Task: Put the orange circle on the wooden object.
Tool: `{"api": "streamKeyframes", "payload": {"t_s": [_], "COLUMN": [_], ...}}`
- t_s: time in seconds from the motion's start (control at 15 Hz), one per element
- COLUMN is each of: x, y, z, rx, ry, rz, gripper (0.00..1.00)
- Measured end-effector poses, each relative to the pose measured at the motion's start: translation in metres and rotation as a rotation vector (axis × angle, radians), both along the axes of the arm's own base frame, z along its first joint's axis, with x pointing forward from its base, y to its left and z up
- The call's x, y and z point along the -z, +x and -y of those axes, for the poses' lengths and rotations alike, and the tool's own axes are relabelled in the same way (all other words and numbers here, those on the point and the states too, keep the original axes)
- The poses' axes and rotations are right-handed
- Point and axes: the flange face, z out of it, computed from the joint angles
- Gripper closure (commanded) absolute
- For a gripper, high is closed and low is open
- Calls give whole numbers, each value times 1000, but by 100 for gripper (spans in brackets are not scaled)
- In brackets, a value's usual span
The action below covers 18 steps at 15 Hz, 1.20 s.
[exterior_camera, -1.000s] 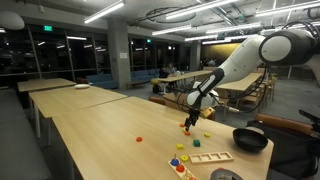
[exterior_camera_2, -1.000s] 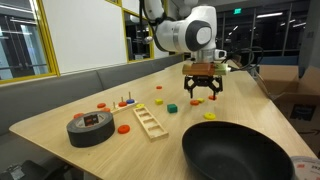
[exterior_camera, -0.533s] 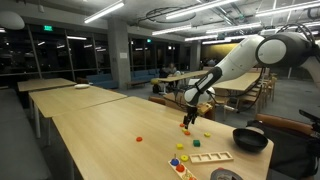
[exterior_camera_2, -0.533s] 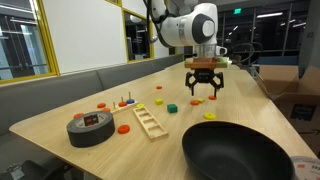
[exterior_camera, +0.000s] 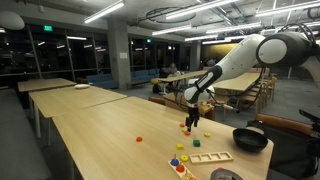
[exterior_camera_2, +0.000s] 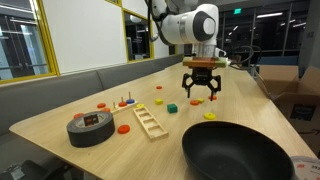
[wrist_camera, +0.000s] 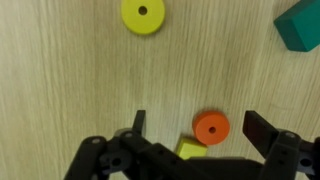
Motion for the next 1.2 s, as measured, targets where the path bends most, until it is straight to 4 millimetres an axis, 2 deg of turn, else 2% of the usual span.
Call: {"api": "streamKeyframes", "payload": {"t_s": [0.53, 1.2], "x": [7, 20], "y": [3, 5], "z": [-30, -35], "rx": [-8, 25], "ry": [26, 25], "rz": [-34, -47], "gripper": [0, 0]}}
